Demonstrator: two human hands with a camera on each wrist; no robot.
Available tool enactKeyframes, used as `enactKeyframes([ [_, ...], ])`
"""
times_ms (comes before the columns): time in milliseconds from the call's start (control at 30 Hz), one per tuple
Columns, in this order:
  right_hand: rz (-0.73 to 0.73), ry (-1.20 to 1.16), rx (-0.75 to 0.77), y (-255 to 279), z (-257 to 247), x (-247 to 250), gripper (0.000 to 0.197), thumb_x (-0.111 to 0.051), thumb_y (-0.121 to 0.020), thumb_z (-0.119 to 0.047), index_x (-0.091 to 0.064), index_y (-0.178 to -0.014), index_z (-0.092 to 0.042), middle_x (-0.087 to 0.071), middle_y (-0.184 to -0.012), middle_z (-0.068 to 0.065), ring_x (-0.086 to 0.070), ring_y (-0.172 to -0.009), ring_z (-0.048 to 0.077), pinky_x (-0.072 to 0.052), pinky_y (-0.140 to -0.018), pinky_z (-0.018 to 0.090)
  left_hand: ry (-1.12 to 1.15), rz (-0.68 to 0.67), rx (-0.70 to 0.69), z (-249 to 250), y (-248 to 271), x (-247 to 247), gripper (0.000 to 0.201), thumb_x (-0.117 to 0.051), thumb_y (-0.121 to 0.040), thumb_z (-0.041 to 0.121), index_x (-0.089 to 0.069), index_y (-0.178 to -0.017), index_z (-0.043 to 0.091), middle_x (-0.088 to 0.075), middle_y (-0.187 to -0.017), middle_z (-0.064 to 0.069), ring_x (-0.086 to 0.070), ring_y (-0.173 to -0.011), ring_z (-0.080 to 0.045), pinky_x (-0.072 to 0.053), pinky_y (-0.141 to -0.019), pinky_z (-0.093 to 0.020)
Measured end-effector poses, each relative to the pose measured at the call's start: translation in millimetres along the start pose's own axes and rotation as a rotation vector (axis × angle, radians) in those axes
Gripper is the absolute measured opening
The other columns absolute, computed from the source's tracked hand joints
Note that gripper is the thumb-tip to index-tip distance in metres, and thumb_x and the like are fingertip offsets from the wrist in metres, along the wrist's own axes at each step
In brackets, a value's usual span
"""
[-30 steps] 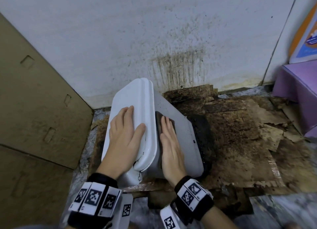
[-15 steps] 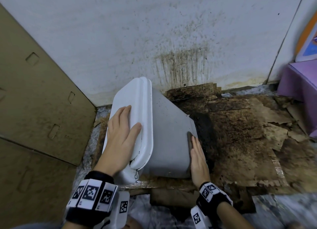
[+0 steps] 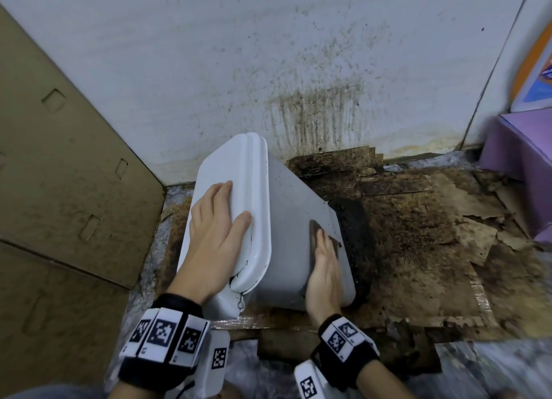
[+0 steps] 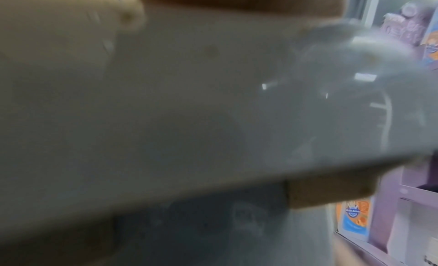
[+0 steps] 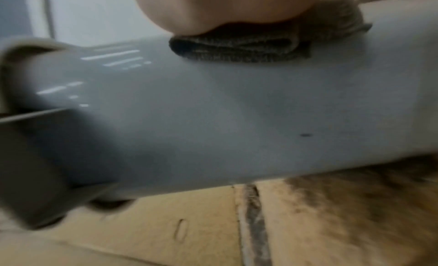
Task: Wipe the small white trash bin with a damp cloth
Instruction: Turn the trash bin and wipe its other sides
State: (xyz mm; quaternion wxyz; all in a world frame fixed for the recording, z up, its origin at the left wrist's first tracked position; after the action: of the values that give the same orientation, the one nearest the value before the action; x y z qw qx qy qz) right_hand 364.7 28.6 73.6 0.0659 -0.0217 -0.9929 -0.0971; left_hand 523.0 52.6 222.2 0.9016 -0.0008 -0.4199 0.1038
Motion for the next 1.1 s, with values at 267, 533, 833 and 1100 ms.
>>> enactKeyframes([
  [267,-0.111,0.011,0.409,32.5,-56.4,-19.1,0.054,-0.013,-0.098,-0.04,-0.025,-0.151,-0.043,-0.022,-0.164,-0.019,-0.014,-0.151,-0.005,-0.012,-0.124,0.027,-0.029,0.009,-0.011,0.2,-1.1,-4.3,0.074,-0.026,-0.091,0.061,-0.02,-0.158,0.029,-0.019,-0.159,0.013,-0.009,-0.145,0.001,-0.012,-0.121,-0.032],
  [533,-0.114,0.126,0.409,1.7,19.4,12.6,0.055,-0.013,-0.104,-0.04,-0.03,-0.155,-0.031,-0.024,-0.162,-0.022,-0.018,-0.151,0.0,-0.017,-0.125,0.028,0.038,0.01,0.005,-11.2,0.9,1.1,0.074,-0.029,-0.09,0.062,-0.023,-0.157,0.03,-0.021,-0.157,0.017,-0.007,-0.144,0.007,-0.011,-0.121,-0.03],
  [833,0.003,0.049,0.017,-17.9,67.9,28.3,0.062,-0.019,-0.094,-0.037,-0.033,-0.154,-0.032,-0.026,-0.165,-0.009,-0.02,-0.151,0.006,-0.014,-0.126,0.036,0.067,0.01,0.01,-10.5,3.5,4.9,0.07,-0.033,-0.091,0.06,-0.025,-0.155,0.032,-0.023,-0.156,0.018,-0.008,-0.144,0.006,-0.012,-0.119,-0.03],
  [1100,0.061,0.096,-0.067,-13.0,45.5,16.4,0.068,-0.016,-0.09,-0.035,-0.031,-0.155,-0.027,-0.024,-0.165,-0.006,-0.018,-0.152,0.011,-0.007,-0.125,0.029,0.033,0.006,0.001,-1.1,2.3,0.9,0.069,-0.03,-0.092,0.058,-0.024,-0.155,0.029,-0.022,-0.155,0.016,-0.01,-0.144,0.002,-0.014,-0.123,-0.036],
])
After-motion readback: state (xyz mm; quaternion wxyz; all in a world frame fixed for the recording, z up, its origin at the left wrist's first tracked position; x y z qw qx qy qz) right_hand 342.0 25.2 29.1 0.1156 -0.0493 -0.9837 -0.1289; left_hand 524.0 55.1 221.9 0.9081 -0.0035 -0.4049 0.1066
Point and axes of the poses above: each hand's wrist, its own y-axis away from the middle knuckle, its own x-axis out of the back of the hand, z = x × y, the point moved 1 cm from there along -y, towards the middle knuckle
